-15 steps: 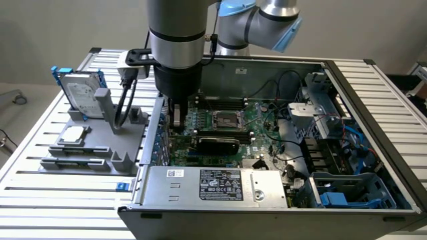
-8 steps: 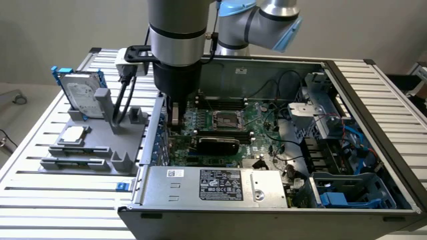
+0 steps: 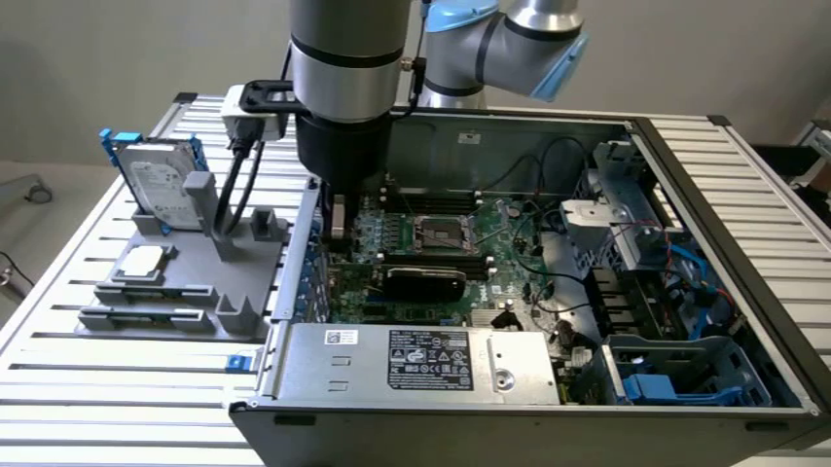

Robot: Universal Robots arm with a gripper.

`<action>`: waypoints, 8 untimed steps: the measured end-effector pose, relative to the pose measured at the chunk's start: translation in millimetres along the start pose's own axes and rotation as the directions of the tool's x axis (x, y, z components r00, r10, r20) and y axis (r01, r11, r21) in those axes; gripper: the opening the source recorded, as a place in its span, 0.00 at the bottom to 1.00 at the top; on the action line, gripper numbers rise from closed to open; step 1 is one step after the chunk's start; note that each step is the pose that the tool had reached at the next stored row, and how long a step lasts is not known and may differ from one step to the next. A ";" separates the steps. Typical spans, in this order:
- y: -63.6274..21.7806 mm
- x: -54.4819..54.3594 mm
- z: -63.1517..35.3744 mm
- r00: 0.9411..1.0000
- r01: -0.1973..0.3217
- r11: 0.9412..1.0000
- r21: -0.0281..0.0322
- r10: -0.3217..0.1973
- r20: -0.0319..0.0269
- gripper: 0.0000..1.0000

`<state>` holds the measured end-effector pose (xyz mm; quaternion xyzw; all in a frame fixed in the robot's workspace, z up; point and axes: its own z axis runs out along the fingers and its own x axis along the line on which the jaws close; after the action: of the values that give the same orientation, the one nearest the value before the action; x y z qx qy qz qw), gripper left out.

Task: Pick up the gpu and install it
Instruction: 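Insert the gpu into the slot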

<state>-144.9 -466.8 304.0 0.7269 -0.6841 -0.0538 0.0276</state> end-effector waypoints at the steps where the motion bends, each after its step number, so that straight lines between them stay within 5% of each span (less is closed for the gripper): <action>1: 0.1 0.0 -0.2 1.000 0.000 1.000 -0.003 0.000 -0.001 0.11; 8: 0.5 0.0 -0.8 1.000 -0.002 1.000 -0.025 0.001 -0.005 0.11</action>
<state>-145.3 -466.8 304.9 0.7261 -0.6838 -0.0604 0.0383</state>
